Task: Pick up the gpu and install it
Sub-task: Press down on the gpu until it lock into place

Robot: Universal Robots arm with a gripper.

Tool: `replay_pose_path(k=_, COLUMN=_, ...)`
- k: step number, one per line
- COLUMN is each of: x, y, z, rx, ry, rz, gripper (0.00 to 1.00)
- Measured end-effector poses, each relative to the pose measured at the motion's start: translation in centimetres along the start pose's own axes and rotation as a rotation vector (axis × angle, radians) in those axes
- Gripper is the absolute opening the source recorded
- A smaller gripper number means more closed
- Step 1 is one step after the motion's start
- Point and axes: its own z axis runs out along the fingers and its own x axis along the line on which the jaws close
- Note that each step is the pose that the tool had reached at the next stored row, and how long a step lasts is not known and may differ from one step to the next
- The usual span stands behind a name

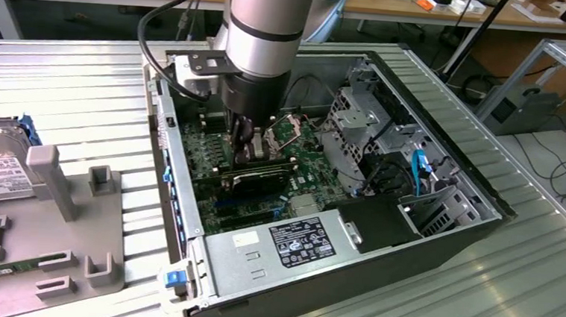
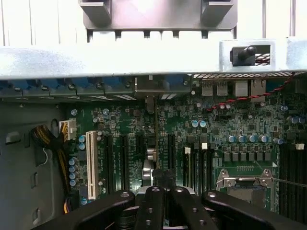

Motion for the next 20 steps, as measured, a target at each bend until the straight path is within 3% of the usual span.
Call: replay_pose_path(k=20, x=0.3, y=1.30, z=1.34, rx=0.0002, ry=0.0001, rz=0.000, gripper=0.11)
